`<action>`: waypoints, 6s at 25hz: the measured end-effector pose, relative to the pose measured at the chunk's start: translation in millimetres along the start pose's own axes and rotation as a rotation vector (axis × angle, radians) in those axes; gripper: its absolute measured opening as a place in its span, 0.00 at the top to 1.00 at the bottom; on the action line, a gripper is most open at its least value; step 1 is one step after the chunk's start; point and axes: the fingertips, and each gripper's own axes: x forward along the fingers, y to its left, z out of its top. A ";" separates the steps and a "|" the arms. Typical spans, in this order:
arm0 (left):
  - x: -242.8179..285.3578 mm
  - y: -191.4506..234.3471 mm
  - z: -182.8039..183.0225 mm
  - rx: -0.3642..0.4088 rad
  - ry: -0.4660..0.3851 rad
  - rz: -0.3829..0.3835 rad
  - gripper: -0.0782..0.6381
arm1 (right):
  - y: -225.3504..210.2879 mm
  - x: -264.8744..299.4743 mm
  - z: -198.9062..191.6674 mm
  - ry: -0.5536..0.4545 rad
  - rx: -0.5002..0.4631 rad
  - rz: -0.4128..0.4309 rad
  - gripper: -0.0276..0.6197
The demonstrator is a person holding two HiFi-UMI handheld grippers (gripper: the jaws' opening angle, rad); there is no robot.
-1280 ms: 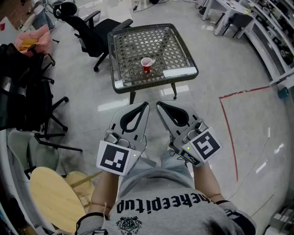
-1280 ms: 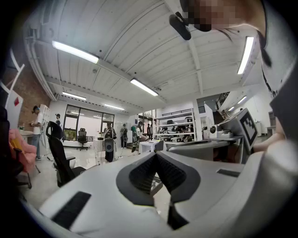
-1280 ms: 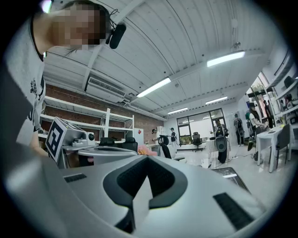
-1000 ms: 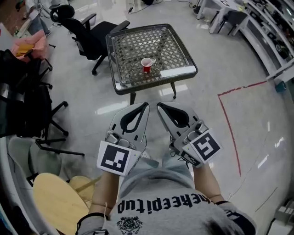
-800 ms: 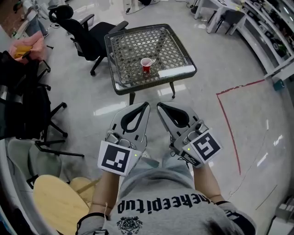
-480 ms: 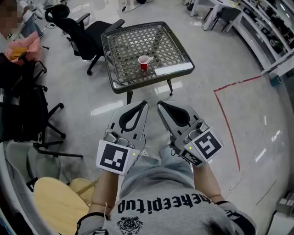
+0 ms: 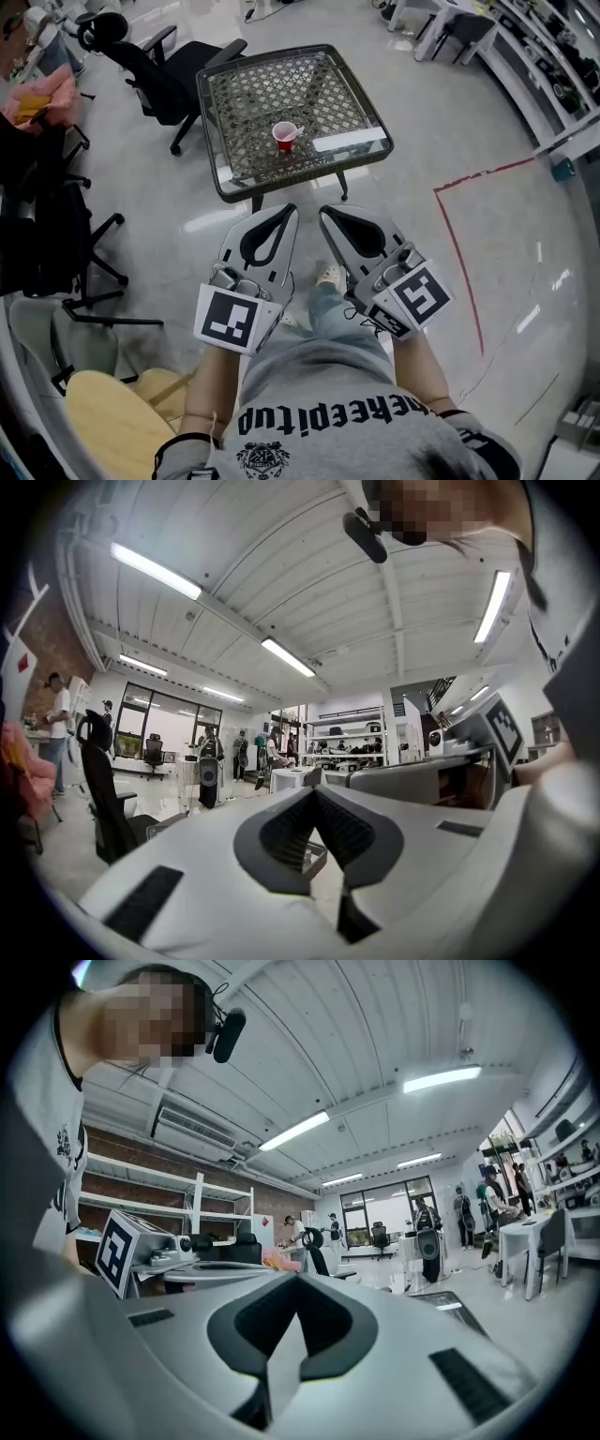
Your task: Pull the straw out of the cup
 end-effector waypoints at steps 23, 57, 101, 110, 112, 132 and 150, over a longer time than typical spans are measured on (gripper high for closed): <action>127.5 25.4 -16.7 0.003 0.065 0.148 0.86 | -133.7 43.4 2.3 -0.013 0.008 0.164 0.94; 187.2 77.1 -57.2 0.011 0.178 0.126 0.80 | -202.3 83.7 -6.4 0.020 0.044 0.087 0.94; 238.7 129.9 -237.3 0.172 0.497 -0.278 0.62 | -251.6 147.8 -51.7 0.184 0.137 -0.248 0.94; 243.4 129.4 -253.6 0.172 0.512 -0.293 0.62 | -254.5 138.8 -51.2 0.203 0.133 -0.297 0.94; 244.4 129.9 -256.7 0.168 0.515 -0.292 0.62 | -254.5 137.2 -51.5 0.206 0.133 -0.303 0.94; 250.8 138.5 -285.7 0.197 0.559 -0.202 0.75 | -249.3 118.5 -53.0 0.226 0.123 -0.347 0.94; 243.6 156.5 -248.3 0.177 0.459 -0.087 0.78 | -235.0 125.0 -43.9 0.204 0.098 -0.278 0.94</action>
